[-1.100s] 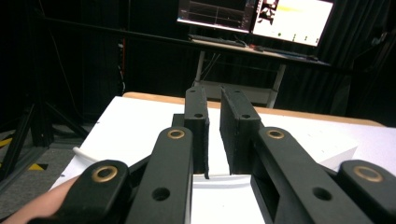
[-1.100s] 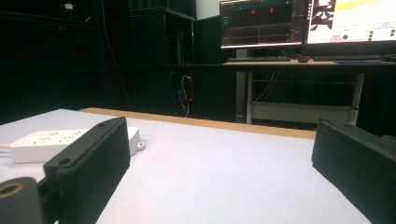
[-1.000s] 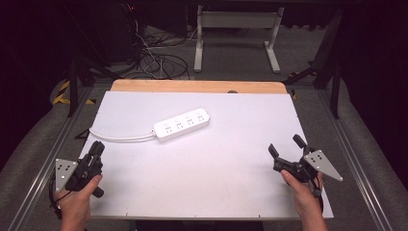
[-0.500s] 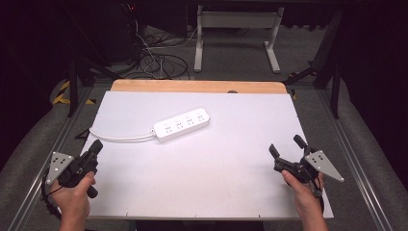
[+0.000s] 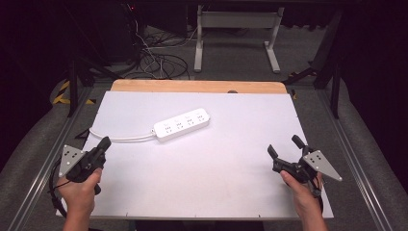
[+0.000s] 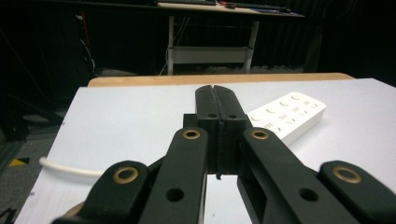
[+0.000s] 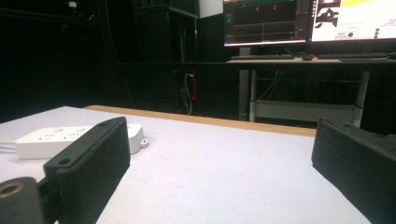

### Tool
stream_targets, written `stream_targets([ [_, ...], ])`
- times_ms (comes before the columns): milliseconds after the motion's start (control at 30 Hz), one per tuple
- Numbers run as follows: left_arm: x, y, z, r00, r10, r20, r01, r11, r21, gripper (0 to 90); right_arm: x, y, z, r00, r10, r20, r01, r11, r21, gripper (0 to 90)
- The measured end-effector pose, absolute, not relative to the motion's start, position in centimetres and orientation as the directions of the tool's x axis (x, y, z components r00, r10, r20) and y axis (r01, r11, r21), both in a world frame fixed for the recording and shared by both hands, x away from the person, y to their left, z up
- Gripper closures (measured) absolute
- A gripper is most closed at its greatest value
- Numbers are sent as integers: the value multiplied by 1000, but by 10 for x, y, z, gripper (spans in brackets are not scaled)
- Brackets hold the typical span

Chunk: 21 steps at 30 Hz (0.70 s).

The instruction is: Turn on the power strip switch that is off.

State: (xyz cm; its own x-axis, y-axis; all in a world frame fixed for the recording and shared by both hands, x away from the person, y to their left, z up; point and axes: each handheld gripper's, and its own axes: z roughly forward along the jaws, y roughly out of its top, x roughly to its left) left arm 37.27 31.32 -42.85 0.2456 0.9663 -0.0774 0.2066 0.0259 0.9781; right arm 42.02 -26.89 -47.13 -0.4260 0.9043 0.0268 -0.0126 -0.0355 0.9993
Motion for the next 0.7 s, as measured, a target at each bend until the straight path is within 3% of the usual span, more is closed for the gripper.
stream_targets([
  [700, 414, 260, -380, 353, 934, 52, 247, -147, 958, 900, 421, -273, -472, -422, 906, 38, -4, -44, 999, 49],
])
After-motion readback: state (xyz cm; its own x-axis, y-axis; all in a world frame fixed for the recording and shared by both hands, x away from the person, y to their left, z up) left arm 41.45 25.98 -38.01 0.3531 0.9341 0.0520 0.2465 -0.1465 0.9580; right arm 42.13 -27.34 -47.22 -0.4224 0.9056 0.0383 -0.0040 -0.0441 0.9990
